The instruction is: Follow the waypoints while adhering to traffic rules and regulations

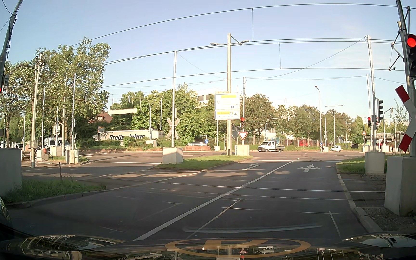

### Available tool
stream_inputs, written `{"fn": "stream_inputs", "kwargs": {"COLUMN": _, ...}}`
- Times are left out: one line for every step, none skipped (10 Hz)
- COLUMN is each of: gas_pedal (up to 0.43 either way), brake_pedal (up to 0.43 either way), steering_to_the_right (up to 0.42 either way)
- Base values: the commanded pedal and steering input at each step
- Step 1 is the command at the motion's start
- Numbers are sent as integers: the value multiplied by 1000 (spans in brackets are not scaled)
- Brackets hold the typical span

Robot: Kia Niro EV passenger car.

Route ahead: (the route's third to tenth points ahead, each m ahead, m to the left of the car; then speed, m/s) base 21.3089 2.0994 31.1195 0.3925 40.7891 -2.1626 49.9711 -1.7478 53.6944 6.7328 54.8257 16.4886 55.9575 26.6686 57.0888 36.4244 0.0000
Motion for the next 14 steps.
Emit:
{"fn": "stream_inputs", "kwargs": {"gas_pedal": 0, "brake_pedal": 293, "steering_to_the_right": 248}}
{"fn": "stream_inputs", "kwargs": {"gas_pedal": 0, "brake_pedal": 299, "steering_to_the_right": 248}}
{"fn": "stream_inputs", "kwargs": {"gas_pedal": 0, "brake_pedal": 293, "steering_to_the_right": 248}}
{"fn": "stream_inputs", "kwargs": {"gas_pedal": 0, "brake_pedal": 293, "steering_to_the_right": 248}}
{"fn": "stream_inputs", "kwargs": {"gas_pedal": 0, "brake_pedal": 299, "steering_to_the_right": 248}}
{"fn": "stream_inputs", "kwargs": {"gas_pedal": 0, "brake_pedal": 299, "steering_to_the_right": 248}}
{"fn": "stream_inputs", "kwargs": {"gas_pedal": 0, "brake_pedal": 293, "steering_to_the_right": 248}}
{"fn": "stream_inputs", "kwargs": {"gas_pedal": 0, "brake_pedal": 299, "steering_to_the_right": 248}}
{"fn": "stream_inputs", "kwargs": {"gas_pedal": 0, "brake_pedal": 299, "steering_to_the_right": 248}}
{"fn": "stream_inputs", "kwargs": {"gas_pedal": 0, "brake_pedal": 299, "steering_to_the_right": 248}}
{"fn": "stream_inputs", "kwargs": {"gas_pedal": 0, "brake_pedal": 299, "steering_to_the_right": 248}}
{"fn": "stream_inputs", "kwargs": {"gas_pedal": 0, "brake_pedal": 299, "steering_to_the_right": 248}}
{"fn": "stream_inputs", "kwargs": {"gas_pedal": 0, "brake_pedal": 299, "steering_to_the_right": 248}}
{"fn": "stream_inputs", "kwargs": {"gas_pedal": 0, "brake_pedal": 299, "steering_to_the_right": 248}}
